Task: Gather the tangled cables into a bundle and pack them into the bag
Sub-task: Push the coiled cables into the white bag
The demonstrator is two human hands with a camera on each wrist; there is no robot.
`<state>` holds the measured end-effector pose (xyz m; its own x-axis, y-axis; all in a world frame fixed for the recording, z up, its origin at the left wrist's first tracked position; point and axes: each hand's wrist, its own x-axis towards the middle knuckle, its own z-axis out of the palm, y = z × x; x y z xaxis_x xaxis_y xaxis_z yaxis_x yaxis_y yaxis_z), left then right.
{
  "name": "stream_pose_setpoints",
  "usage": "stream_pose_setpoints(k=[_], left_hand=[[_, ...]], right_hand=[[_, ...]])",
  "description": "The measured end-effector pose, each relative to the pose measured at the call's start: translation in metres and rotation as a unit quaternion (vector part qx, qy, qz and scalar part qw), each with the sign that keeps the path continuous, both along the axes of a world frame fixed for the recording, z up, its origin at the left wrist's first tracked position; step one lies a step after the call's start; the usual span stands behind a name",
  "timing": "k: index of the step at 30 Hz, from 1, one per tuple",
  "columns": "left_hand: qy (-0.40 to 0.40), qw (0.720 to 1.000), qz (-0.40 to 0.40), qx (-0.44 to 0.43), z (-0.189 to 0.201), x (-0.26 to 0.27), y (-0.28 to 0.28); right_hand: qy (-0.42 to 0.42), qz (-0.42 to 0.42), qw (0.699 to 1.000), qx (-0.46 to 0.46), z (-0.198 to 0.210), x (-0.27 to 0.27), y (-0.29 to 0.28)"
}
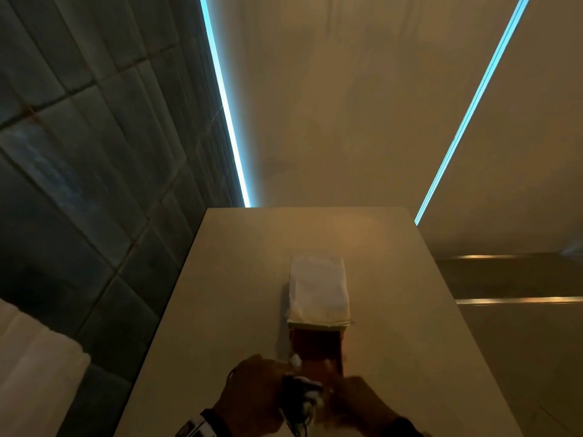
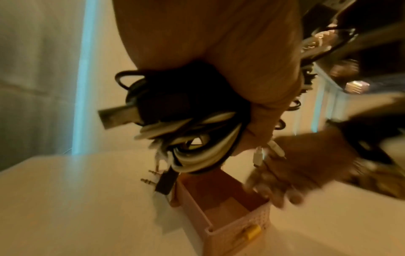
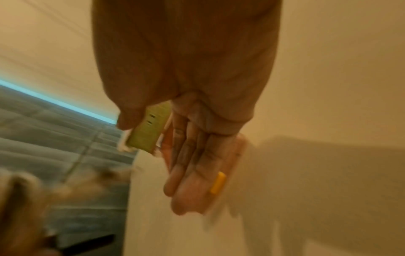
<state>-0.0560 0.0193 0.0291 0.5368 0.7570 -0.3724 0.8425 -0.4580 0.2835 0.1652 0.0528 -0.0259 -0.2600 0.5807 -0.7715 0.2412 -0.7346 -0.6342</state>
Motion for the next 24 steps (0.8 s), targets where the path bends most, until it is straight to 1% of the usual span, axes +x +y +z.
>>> stream_pose_setpoints(k=[1,2,3,4,5,6,7,8,9,10,11,12,13,14,15,16,17,18,19,20,21,22,23,24], left_hand=[[0.042,0.999,-0.005,-0.029,0.019,0.015,0.001],[0.042,0.998,-0.035,0.040,0.024,0.023,0.009],[0.041,0.993,-0.077,0.078,0.024,0.024,0.020],[0.044,0.981,-0.137,0.133,0.025,0.029,0.027],[0.052,0.968,-0.175,0.174,0.022,0.033,0.029],[0.047,0.964,-0.195,0.175,0.021,0.035,0.035],[0.061,0.967,-0.200,0.142,0.013,0.035,0.038],[0.053,0.961,-0.231,0.142,0.007,0.035,0.042],[0.062,0.953,-0.253,0.156,0.005,0.037,0.043],[0.075,0.949,-0.261,0.163,0.005,0.039,0.048],[0.095,0.944,-0.266,0.172,0.008,0.041,0.049],[0.100,0.939,-0.273,0.184,0.006,0.044,0.049],[0.092,0.940,-0.269,0.186,0.005,0.047,0.047],[0.087,0.945,-0.253,0.188,0.003,0.050,0.045],[0.072,0.955,-0.224,0.181,-0.001,0.052,0.045],[0.057,0.963,-0.188,0.185,-0.007,0.053,0.045],[0.044,0.973,-0.143,0.175,-0.007,0.055,0.045],[0.038,0.978,-0.102,0.178,-0.009,0.055,0.046],[0.040,0.982,-0.063,0.171,-0.014,0.053,0.048],[0.049,0.987,-0.028,0.154,-0.013,0.050,0.049],[0.061,0.989,0.009,0.134,-0.012,0.044,0.048],[0.056,0.990,0.056,0.119,-0.011,0.038,0.045],[0.040,0.988,0.110,0.102,-0.016,0.032,0.042],[0.006,0.982,0.167,0.091,-0.024,0.027,0.038]], right_hand=[[0.040,-0.002,0.999,-0.010,0.007,-0.001,0.006],[0.078,0.019,0.997,0.001,0.017,-0.003,0.008],[0.127,0.025,0.991,0.017,0.024,-0.007,0.010],[0.160,0.032,0.986,0.041,0.028,-0.011,0.013],[0.194,0.057,0.977,0.059,0.030,-0.015,0.012],[0.211,0.074,0.973,0.058,0.028,-0.018,0.010],[0.227,0.079,0.970,0.048,0.023,-0.021,0.009],[0.235,0.104,0.965,0.061,0.029,-0.015,0.010],[0.240,0.114,0.961,0.076,0.034,-0.018,0.009],[0.232,0.125,0.962,0.074,0.038,-0.025,0.005],[0.144,0.150,0.975,0.083,0.037,-0.020,0.006],[0.130,0.103,0.984,0.061,0.037,-0.027,0.020],[0.024,0.021,0.997,0.077,0.044,-0.057,0.022],[-0.077,-0.071,0.983,0.148,0.044,-0.072,0.023],[-0.053,-0.099,0.983,0.147,0.044,-0.071,0.024],[0.064,-0.024,0.996,0.060,0.042,-0.053,0.021],[0.100,0.066,0.993,-0.004,0.050,-0.022,0.012],[0.108,0.033,0.994,0.001,0.063,-0.008,-0.001],[0.211,0.008,0.977,-0.033,0.063,-0.014,-0.002],[0.214,-0.014,0.976,-0.046,0.060,-0.004,-0.001],[0.228,-0.015,0.971,-0.076,0.055,-0.001,0.000],[0.236,-0.014,0.965,-0.109,0.048,-0.008,0.000],[0.233,-0.037,0.962,-0.134,0.038,-0.004,0.000],[0.206,-0.058,0.965,-0.149,0.031,-0.005,-0.001]])
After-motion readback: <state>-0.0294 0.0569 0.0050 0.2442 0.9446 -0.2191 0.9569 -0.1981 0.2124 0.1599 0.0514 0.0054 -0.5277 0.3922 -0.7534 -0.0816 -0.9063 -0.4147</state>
